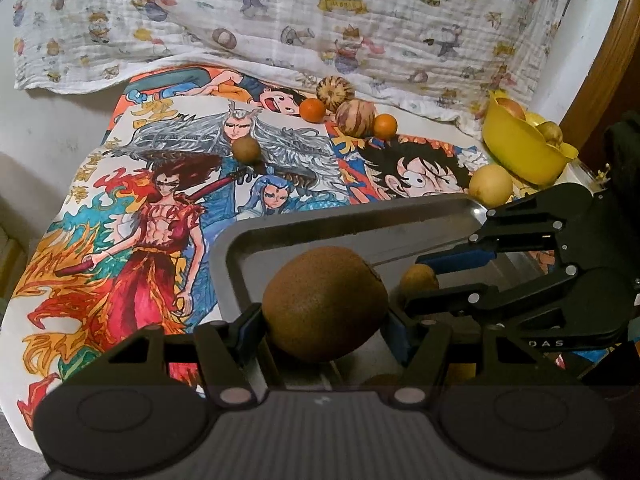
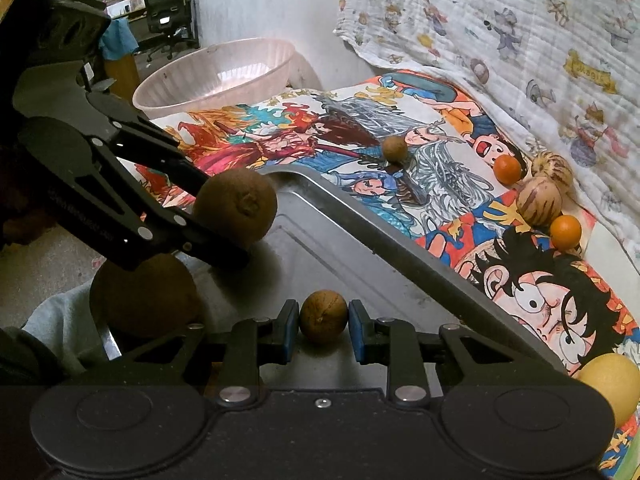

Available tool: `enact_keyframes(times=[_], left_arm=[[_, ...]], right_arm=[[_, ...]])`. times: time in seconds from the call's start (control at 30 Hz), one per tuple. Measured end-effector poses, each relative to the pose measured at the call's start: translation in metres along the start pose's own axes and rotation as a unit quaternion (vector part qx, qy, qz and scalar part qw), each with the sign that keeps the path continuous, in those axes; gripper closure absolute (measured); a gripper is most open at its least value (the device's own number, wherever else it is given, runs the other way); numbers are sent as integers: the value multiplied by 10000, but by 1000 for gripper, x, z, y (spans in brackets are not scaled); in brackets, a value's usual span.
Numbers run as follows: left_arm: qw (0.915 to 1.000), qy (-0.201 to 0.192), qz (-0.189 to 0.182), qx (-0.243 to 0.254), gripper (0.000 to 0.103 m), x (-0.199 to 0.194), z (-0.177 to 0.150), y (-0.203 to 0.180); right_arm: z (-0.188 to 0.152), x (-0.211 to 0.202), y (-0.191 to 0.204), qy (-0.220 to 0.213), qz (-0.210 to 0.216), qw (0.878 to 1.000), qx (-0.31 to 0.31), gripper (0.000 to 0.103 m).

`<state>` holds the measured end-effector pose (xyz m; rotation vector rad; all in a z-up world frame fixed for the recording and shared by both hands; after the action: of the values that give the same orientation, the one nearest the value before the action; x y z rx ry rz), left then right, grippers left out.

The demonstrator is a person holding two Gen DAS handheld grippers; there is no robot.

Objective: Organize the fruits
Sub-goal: 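Open the right gripper to drop the small fruit into the tray while the left releases the kiwi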

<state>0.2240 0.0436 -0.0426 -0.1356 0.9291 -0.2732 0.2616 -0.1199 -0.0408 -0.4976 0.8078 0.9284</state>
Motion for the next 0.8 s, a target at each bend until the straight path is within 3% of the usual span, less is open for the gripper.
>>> enact_keyframes(times=[0.47, 0.8], left_arm=[[9998, 154, -22, -92, 35, 6, 0, 0], [9997, 170, -60, -191, 33, 3, -2, -1]], right_arm=[[-4, 0, -6, -81, 38, 9997, 222, 71], [-14, -25, -15, -337, -191, 9973, 619, 48]])
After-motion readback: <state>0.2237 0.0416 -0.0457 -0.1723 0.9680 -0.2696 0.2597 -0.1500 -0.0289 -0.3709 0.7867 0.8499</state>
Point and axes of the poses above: each gripper's, at about its wrist camera, not at the fingertips, and x roughly the way its jaws point, y to its left, z to its top, the point moved 4 cm from there along x, roughly the way its jaws point, and after that the axes turned 1 degree about y, right-handed, at the moved point
